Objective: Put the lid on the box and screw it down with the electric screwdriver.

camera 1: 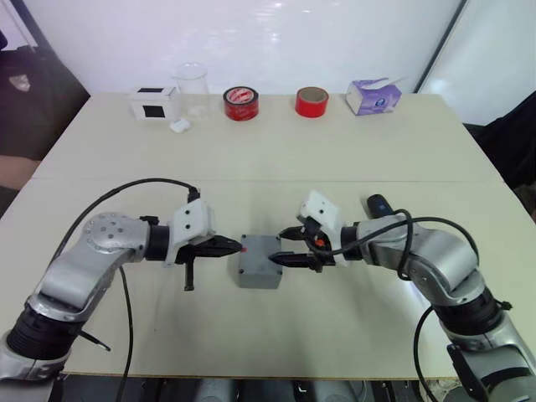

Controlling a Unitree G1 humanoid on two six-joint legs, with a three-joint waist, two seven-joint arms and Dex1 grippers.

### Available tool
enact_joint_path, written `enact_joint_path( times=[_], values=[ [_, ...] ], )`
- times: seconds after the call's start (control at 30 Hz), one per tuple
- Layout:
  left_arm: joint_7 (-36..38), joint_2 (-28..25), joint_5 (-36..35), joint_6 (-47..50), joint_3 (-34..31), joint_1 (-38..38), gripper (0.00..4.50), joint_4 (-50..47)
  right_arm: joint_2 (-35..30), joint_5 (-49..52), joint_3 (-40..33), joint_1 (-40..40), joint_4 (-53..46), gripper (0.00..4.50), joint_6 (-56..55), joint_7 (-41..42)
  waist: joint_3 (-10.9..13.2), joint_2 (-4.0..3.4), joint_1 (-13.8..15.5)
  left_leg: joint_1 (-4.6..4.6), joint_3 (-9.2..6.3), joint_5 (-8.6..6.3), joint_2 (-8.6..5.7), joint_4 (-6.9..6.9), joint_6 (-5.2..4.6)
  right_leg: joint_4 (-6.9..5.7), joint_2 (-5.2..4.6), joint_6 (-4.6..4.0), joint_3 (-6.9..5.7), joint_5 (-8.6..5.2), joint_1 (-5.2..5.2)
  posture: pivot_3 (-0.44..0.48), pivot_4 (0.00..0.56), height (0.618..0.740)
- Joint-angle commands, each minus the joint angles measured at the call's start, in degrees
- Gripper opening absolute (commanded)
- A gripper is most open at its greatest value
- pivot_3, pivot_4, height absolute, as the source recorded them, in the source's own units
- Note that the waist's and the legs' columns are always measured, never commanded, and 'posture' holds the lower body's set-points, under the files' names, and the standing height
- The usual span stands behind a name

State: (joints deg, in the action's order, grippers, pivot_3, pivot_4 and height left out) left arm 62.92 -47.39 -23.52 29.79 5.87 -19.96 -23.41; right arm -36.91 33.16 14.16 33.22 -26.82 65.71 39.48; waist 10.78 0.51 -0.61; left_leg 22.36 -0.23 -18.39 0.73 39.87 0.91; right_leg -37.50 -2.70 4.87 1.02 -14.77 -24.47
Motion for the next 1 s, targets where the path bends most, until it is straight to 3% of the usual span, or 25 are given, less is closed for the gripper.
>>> enact_joint_path(
  times=[0.03, 0.2, 0.33, 0.43, 0.57, 1.0],
  values=[
    [-0.3, 0.6, -1.3, 0.2, -0.4, -1.3, 0.00, -2.1, -3.9, 3.5, -7.2, 3.0, -3.0, 4.47, 2.7, 1.9, 0.0, 0.00, -0.1, 0.00, 0.01, 0.00, 0.00, 0.00, 0.00, 0.00, -0.01, 0.00, 0.00, 0.00, 0.00, 0.000, 0.150, 0.739],
    [-0.2, 0.8, -1.3, 0.0, -0.1, -1.6, 0.00, -2.1, -9.1, 6.5, -12.0, 4.2, -3.6, 4.49, 5.3, 4.0, 0.0, 0.00, -0.1, 0.00, -0.01, -0.01, 0.02, 0.00, -0.01, 0.02, 0.03, 0.00, 0.00, 0.00, 0.00, 0.000, 0.150, 0.739],
    [0.4, 1.0, -2.4, -0.1, -0.4, -2.3, 0.00, -3.3, -18.0, 5.8, -14.0, 4.5, -0.9, 4.49, 9.1, 5.3, 0.0, -0.01, -0.1, 0.01, -0.01, -0.01, 0.02, -0.01, -0.01, 0.02, 0.04, 0.00, -0.01, 0.00, 0.00, 0.000, 0.150, 0.739],
    [1.7, 1.2, -4.0, -0.4, -1.2, -3.7, 0.00, -3.8, -28.6, 1.9, -9.8, 4.4, 3.7, 4.49, 10.5, 7.1, 0.0, -0.02, 0.2, 0.02, 0.01, -0.01, 0.00, 0.00, -0.01, 0.06, -0.02, 0.00, 0.00, 0.00, 0.00, 0.000, 0.150, 0.739],
    [2.1, 1.7, -5.3, -0.5, -1.3, -5.1, 0.00, -3.4, -33.2, -1.0, -4.8, 5.1, 7.9, 4.49, 10.1, 8.6, 0.0, 0.00, -0.4, 0.02, 0.08, -0.01, 0.00, 0.01, -0.01, 0.18, -0.03, 0.00, 0.03, 0.00, 0.03, 0.000, 0.150, 0.739],
    [0.0, 3.8, -6.2, -0.1, -1.0, -6.3, 0.00, -4.8, -27.8, -11.8, 17.0, 18.5, 32.1, 4.49, 15.7, 14.2, 0.0, -0.03, -0.1, 0.03, 0.15, -0.02, 0.04, 0.00, -0.04, 0.20, 0.07, 0.00, 0.10, 0.00, -0.02, 0.000, 0.150, 0.739]
  ],
)
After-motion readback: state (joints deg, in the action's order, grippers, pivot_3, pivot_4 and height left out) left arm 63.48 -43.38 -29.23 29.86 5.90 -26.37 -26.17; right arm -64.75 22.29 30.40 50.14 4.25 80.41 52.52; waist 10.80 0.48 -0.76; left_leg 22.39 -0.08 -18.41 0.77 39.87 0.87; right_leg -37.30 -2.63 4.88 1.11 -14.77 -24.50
